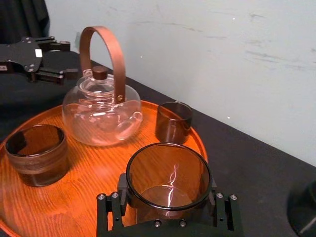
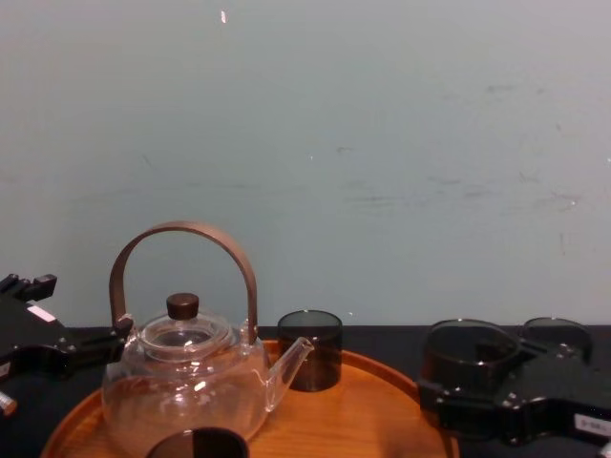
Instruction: Pick up the glass from the table and place it on the tray.
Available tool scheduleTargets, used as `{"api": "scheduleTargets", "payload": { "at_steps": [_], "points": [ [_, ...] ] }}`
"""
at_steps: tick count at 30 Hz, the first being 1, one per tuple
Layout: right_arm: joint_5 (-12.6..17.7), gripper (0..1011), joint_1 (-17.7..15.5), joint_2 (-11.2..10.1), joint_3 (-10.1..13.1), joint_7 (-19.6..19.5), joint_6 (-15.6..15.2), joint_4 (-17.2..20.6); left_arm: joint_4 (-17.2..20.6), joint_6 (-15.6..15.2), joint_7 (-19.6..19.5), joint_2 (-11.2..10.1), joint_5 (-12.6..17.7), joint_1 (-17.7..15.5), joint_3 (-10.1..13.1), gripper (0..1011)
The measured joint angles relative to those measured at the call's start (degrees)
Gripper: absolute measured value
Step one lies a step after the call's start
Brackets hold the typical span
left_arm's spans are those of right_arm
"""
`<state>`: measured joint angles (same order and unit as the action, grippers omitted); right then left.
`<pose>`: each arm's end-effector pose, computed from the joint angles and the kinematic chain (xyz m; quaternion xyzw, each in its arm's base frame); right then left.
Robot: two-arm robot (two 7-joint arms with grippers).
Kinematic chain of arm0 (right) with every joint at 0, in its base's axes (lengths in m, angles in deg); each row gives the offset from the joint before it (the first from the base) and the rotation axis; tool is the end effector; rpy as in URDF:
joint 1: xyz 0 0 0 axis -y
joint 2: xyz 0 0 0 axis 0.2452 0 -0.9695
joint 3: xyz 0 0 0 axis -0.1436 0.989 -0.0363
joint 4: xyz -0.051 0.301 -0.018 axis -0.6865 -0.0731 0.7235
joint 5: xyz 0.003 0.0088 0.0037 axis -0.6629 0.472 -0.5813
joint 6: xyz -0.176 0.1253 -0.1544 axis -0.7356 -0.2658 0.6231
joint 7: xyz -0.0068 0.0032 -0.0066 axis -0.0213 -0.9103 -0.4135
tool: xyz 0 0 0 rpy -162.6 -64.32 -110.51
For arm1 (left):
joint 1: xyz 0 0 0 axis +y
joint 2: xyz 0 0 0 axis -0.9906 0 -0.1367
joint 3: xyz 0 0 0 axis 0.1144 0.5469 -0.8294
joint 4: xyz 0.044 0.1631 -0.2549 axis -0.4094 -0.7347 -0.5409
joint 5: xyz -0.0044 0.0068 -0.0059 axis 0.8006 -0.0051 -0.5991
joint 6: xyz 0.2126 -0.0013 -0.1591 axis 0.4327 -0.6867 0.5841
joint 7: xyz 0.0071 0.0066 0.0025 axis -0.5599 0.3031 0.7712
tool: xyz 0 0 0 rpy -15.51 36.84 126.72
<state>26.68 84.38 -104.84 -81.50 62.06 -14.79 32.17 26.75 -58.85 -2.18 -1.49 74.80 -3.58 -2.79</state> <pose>0.3139 -0.0380 -0.3031 -0.1172 -0.0128 -0.4111 0.9040 0.3197 0.1030 -0.3066 0.1415 -0.1324 0.5799 0.7913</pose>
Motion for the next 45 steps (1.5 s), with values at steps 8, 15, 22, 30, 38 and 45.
{"api": "scheduleTargets", "payload": {
  "at_steps": [8, 15, 22, 30, 38, 45],
  "points": [
    [-0.83, 908, 1.44, 0.96, -1.68, 0.54, 0.16, -1.43, 0.00, 0.00, 0.00, 0.00, 0.00, 0.00, 0.00, 1010],
    [-1.46, 908, 2.18, 1.97, -3.29, 1.16, 0.98, -2.38, 0.00, 0.00, 0.00, 0.00, 0.00, 0.00, 0.00, 1010],
    [-1.76, 908, 2.70, 2.93, -4.71, 1.93, 2.45, -3.37, 0.00, 0.00, 0.00, 0.00, 0.00, 0.00, 0.00, 1010],
    [-2.37, 908, 3.21, 3.80, -6.29, 2.75, 4.16, -4.67, 0.00, 0.00, 0.00, 0.00, 0.00, 0.00, 0.00, 1009],
    [-2.47, 908, 3.69, 4.52, -7.10, 3.37, 5.56, -6.41, 0.00, 0.00, 0.00, 0.00, 0.00, 0.00, 0.00, 1009],
    [-2.42, 908, 4.02, 4.91, -7.48, 3.74, 6.14, -7.64, 0.00, 0.00, 0.00, 0.00, 0.00, 0.00, 0.00, 1009]
  ]
}}
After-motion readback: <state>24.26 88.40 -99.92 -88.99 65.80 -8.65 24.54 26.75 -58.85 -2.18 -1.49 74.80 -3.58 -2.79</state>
